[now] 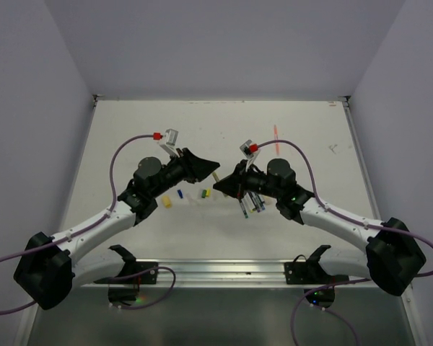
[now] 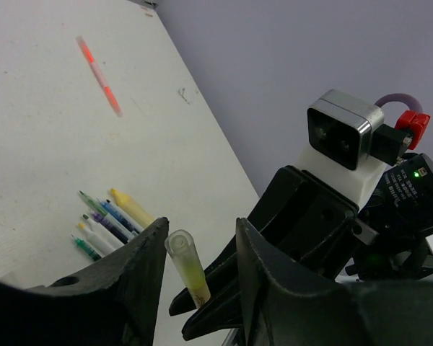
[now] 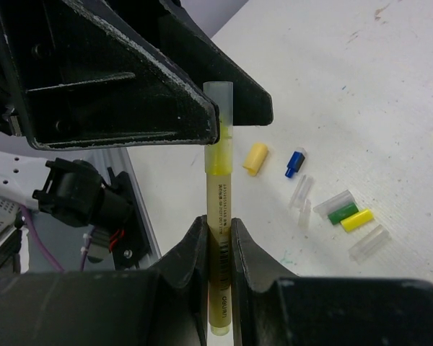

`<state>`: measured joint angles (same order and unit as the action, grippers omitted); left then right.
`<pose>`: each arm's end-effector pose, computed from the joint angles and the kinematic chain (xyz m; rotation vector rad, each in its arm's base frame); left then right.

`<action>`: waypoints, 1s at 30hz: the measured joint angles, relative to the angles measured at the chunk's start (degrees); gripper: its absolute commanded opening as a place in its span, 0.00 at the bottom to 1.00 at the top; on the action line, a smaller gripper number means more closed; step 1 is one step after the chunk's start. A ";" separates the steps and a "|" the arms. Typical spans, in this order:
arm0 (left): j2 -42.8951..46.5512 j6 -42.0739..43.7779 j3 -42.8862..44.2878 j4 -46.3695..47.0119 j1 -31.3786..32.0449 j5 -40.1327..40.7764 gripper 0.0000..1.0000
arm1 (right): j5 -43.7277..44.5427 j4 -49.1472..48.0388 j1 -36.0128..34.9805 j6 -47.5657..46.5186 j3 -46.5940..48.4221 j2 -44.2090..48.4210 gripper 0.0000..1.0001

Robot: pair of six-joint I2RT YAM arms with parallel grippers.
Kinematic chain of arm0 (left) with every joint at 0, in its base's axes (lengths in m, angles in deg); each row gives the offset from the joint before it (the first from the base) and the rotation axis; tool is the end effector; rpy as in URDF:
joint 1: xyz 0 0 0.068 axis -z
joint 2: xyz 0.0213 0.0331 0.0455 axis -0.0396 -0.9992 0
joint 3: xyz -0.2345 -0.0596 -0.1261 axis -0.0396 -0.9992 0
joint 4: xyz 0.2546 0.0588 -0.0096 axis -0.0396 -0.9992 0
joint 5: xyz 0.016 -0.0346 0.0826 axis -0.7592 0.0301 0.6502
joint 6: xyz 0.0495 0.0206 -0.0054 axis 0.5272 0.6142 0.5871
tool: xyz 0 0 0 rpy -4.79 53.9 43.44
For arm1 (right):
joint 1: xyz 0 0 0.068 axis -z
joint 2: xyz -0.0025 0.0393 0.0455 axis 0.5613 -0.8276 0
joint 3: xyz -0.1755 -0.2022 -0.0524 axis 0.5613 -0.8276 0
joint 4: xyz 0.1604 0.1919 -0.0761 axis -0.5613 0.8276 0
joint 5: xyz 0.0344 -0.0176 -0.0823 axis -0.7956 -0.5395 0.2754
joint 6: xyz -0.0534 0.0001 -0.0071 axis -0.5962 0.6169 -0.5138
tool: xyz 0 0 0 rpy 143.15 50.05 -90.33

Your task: Open the pen caps

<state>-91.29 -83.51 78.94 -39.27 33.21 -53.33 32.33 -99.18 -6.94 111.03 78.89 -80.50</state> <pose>0.2000 -0.1532 0.2809 -0.0239 1.7848 -1.3215 0.1926 0.1882 0.2617 -0.5511 1.7978 1.2545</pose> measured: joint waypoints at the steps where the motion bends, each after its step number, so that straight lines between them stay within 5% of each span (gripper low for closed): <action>1: -0.07 0.02 0.00 0.22 0.09 0.00 0.40 | -0.17 -0.24 0.00 0.20 0.02 -0.13 0.00; 11: -0.52 0.04 0.00 0.85 0.26 -0.04 0.38 | -1.27 -2.16 0.00 1.53 0.15 -1.01 0.00; 19: -0.55 -0.15 0.00 1.70 0.33 0.92 0.00 | -1.81 -3.65 0.00 2.45 0.15 -1.11 0.00; 24: -0.55 -0.20 -0.02 1.86 1.01 2.60 0.00 | -1.40 -3.76 0.00 2.49 0.15 -1.11 0.00; 30: -0.55 -0.20 0.04 -0.61 5.05 13.81 0.00 | 2.86 -0.17 -1.01 0.15 0.79 -1.11 0.00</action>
<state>-91.83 -83.71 78.99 -39.89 38.26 -39.51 35.19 -99.35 -7.94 111.18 79.68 -81.62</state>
